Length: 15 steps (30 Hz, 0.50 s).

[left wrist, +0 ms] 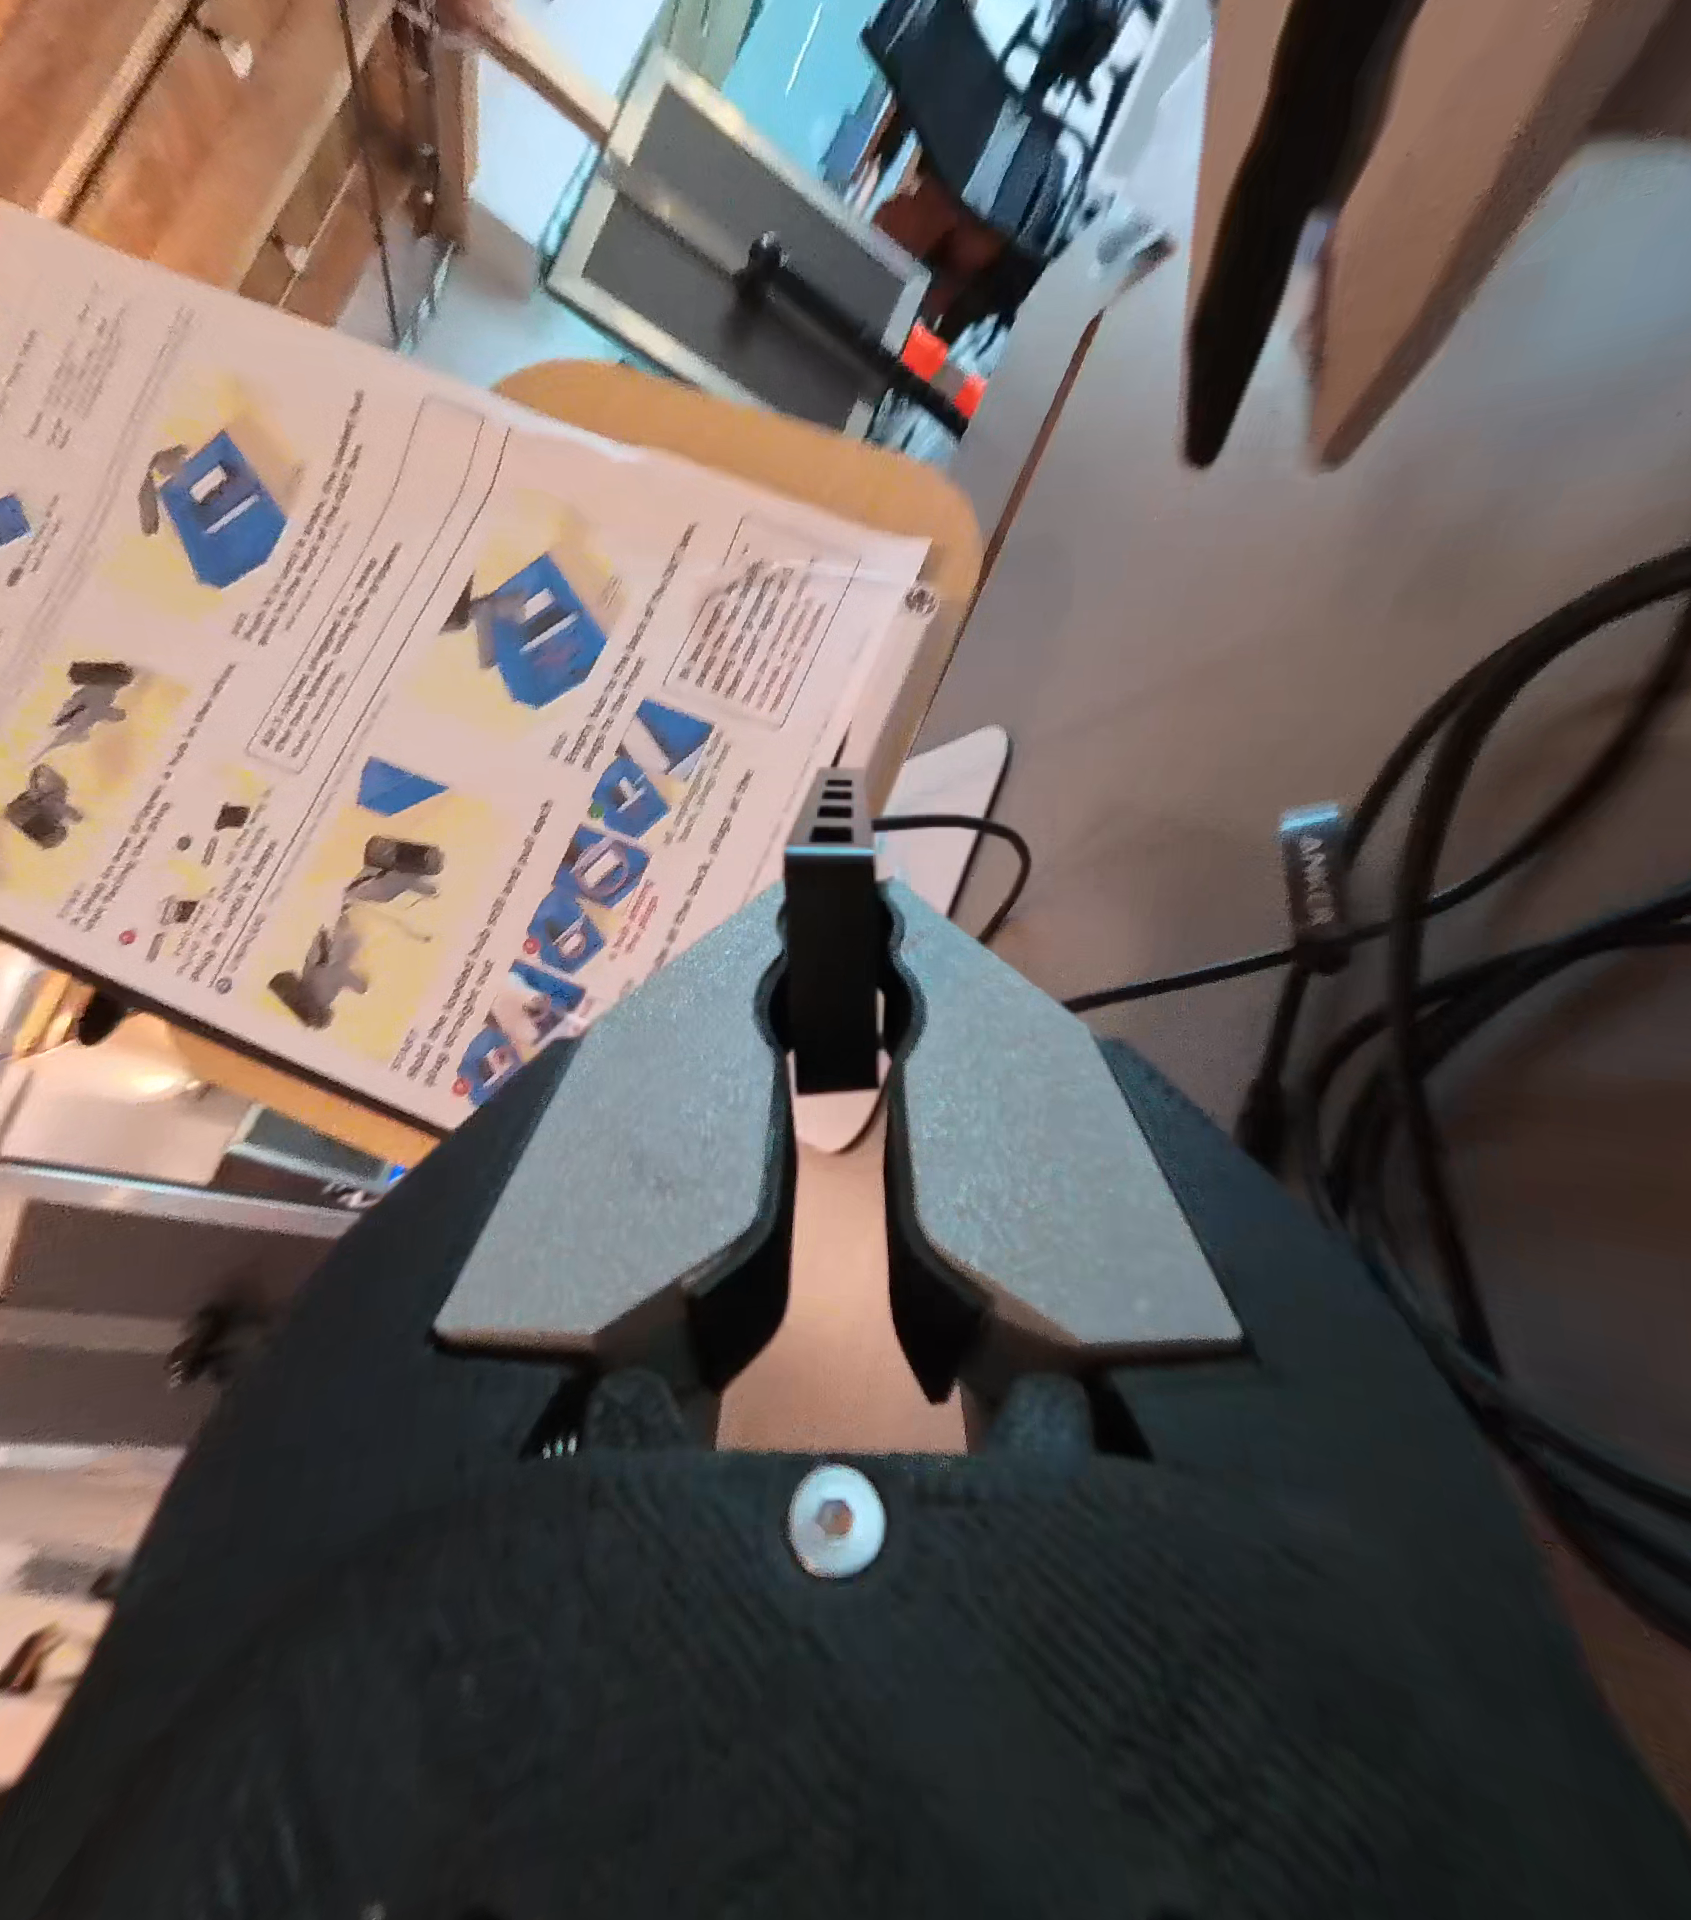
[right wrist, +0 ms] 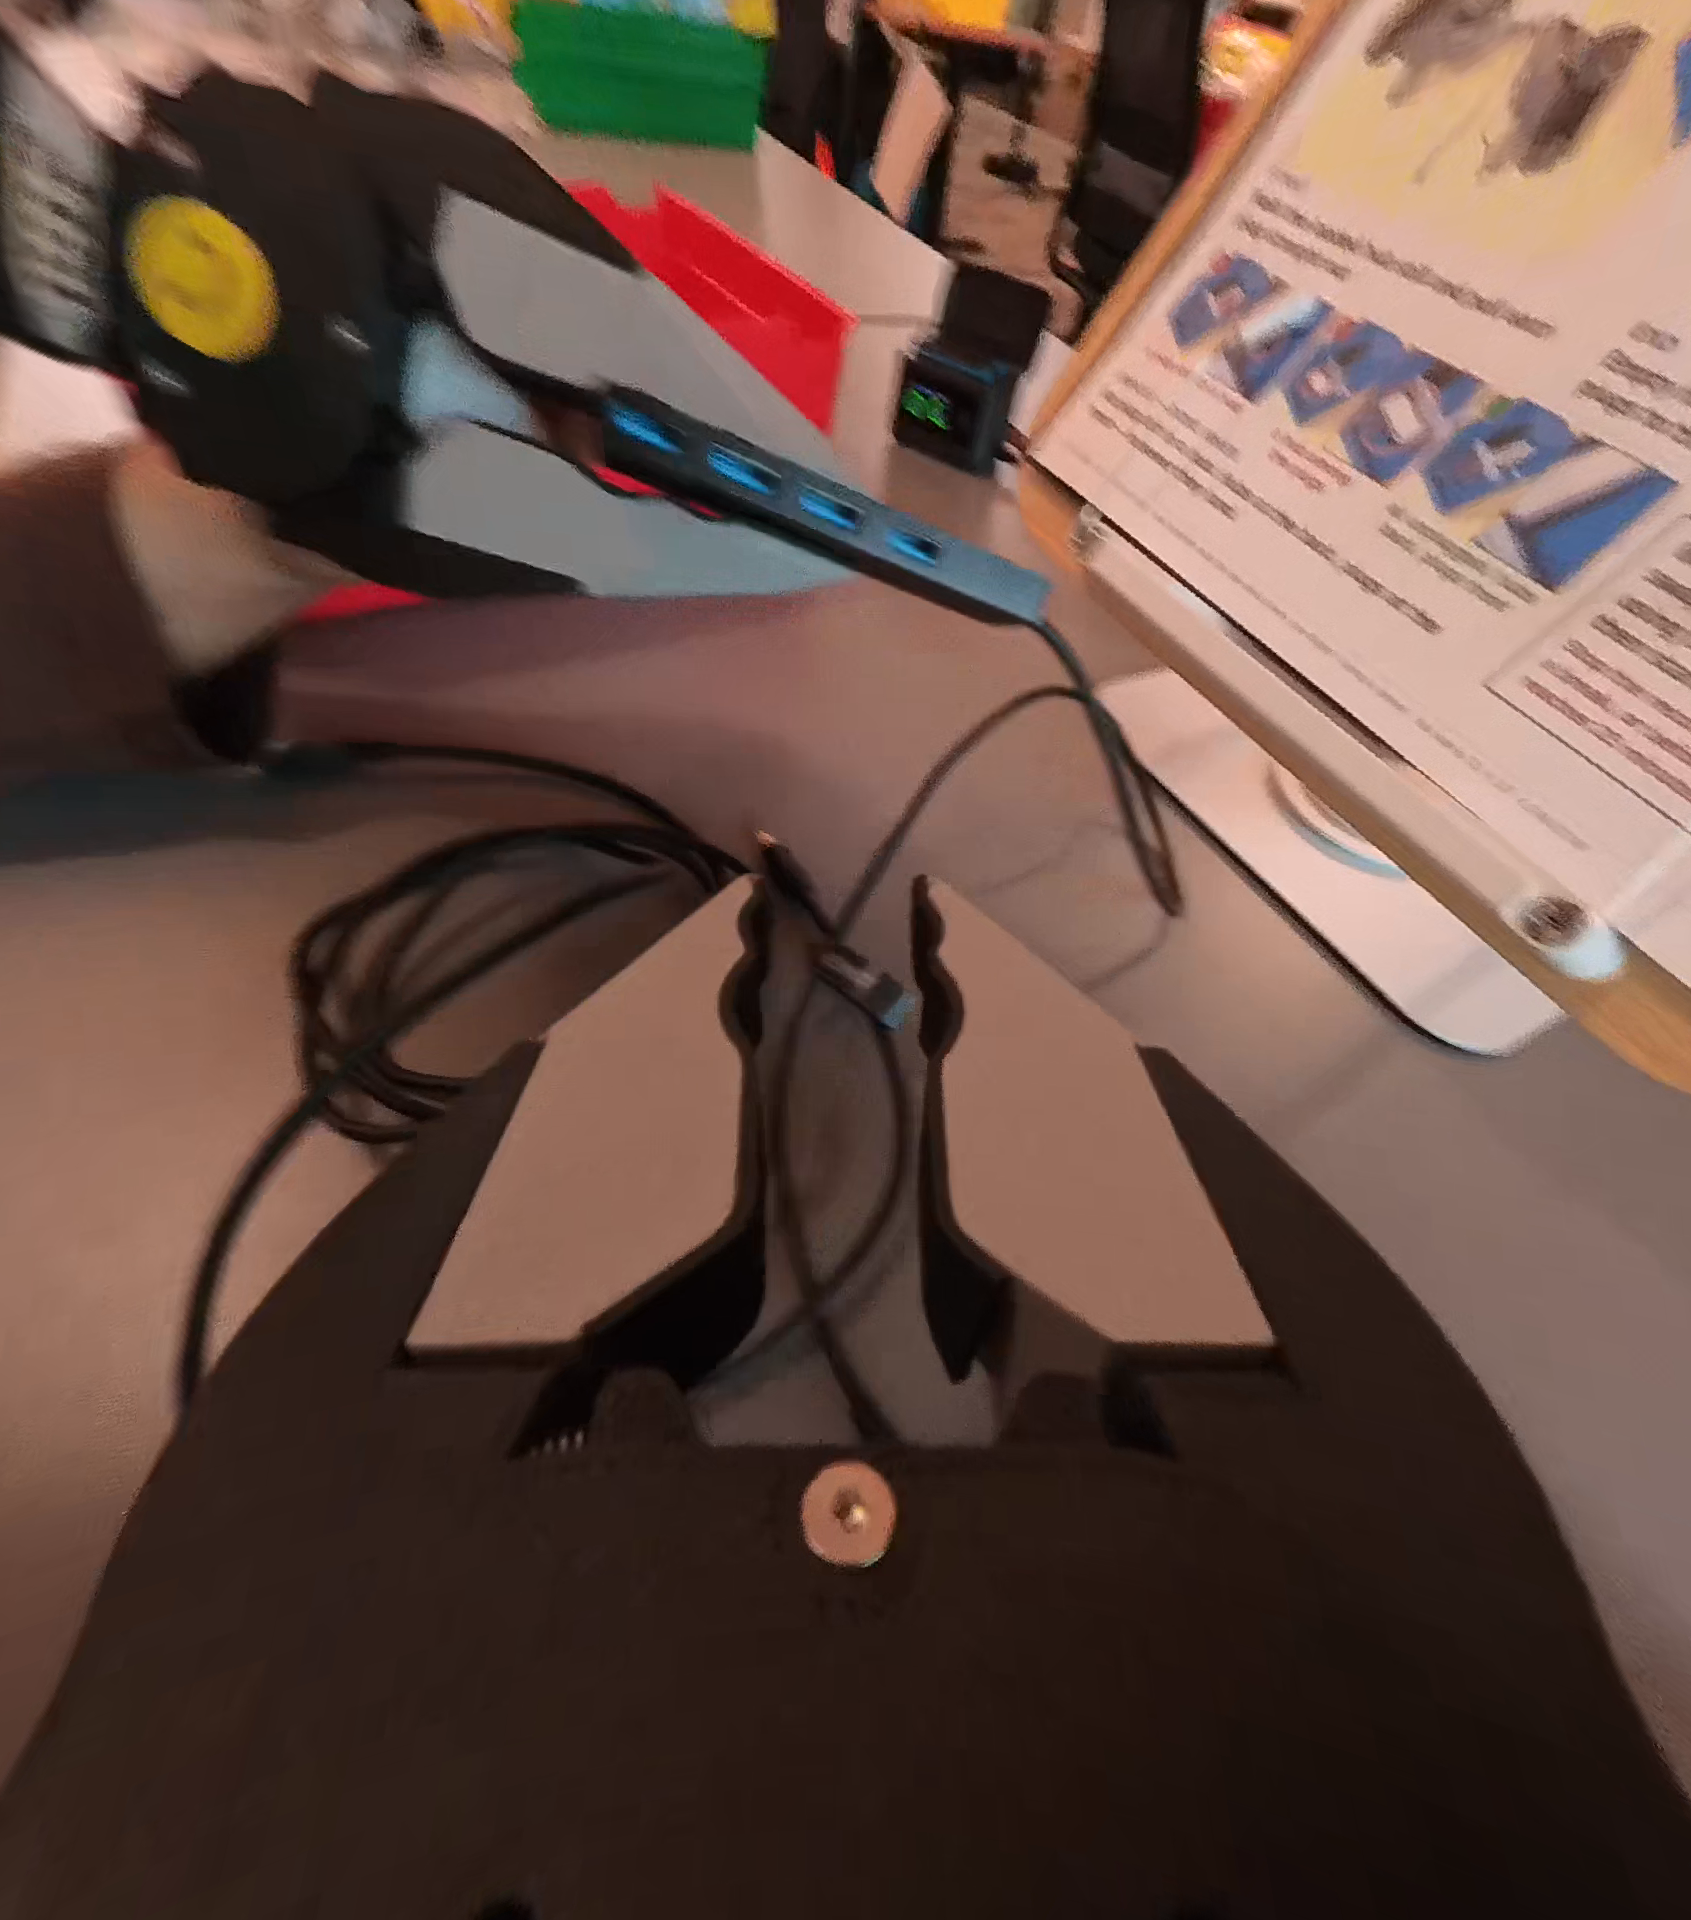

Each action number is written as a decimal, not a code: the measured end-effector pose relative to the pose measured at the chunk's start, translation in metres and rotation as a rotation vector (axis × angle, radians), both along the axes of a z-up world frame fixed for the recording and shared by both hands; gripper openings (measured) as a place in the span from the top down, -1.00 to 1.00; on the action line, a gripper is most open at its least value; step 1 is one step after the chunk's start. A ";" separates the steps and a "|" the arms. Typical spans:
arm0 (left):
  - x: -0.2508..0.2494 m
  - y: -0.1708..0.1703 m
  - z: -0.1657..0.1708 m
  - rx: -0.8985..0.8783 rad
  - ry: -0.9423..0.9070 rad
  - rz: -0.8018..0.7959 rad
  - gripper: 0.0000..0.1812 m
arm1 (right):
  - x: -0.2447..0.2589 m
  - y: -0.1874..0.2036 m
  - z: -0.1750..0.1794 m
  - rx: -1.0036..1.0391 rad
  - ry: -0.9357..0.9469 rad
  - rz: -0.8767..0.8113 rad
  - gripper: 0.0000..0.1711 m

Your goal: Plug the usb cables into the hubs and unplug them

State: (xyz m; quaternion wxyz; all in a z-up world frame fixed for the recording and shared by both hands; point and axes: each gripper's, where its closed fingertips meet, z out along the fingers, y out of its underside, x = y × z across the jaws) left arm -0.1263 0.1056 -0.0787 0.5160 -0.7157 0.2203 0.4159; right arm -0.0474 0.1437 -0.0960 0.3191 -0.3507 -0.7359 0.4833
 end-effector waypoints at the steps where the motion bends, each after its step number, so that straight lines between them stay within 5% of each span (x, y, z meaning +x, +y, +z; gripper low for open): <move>1: -0.004 -0.001 -0.002 -0.007 0.016 0.023 0.90 | 0.005 -0.014 0.004 -0.031 0.002 0.063 0.64; 5: -0.017 -0.004 0.000 0.006 0.056 0.092 0.90 | 0.031 -0.082 0.006 -0.109 -0.025 0.355 0.36; 9: -0.028 -0.012 0.016 0.080 0.078 0.161 0.90 | 0.040 -0.116 -0.043 0.058 -0.192 0.432 0.32; 15: -0.040 -0.040 0.061 0.326 0.106 0.272 0.90 | 0.016 -0.058 -0.112 0.548 -0.304 0.168 0.91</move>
